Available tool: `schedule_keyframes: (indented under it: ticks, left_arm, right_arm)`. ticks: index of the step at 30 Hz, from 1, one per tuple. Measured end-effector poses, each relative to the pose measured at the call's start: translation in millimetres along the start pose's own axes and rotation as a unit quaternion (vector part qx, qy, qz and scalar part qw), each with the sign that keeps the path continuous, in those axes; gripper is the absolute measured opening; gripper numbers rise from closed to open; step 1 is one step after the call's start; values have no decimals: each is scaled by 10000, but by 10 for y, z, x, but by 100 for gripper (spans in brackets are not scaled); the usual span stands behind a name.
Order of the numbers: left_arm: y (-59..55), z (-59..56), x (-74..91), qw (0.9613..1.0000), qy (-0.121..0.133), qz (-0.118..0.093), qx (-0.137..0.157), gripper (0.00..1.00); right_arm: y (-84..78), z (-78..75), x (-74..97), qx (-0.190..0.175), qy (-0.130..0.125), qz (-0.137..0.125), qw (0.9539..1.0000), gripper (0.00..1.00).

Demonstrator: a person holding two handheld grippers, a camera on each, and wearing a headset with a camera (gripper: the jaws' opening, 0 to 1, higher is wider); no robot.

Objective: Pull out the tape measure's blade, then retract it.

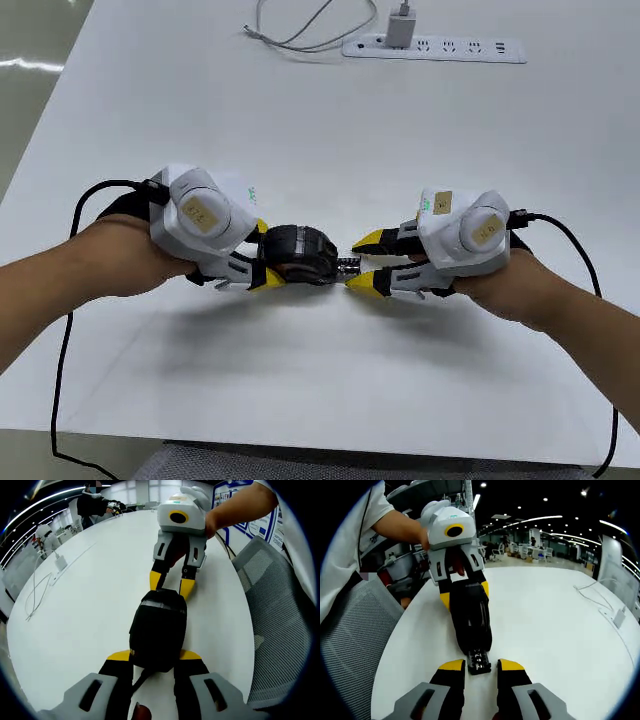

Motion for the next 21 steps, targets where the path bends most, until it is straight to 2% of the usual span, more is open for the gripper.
schedule_keyframes:
  ticks: [9,16,21]
  left_arm:
    - [-1,10,-2,10000,-11,-4,10,26]
    - [3,12,0,10000,-15,-6,11,26]
    - [6,16,-2,10000,-28,-10,-22,26]
  right_arm:
    - [14,-12,-63,223,112,-90,9996,15]
    - [16,18,-63,334,181,-137,9992,13]
    - [10,27,-53,279,185,-162,9993,12]
Point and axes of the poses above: the centre of the closed fingertips' face, and the gripper's own axes: x roughly backward along the fingers, z roughly to its left, y roughly out of its top, the point moved 5 cm from there along x, roughly backward along the fingers, and after that the axes turned 7 degrees about -z, right-handed, at the moved point
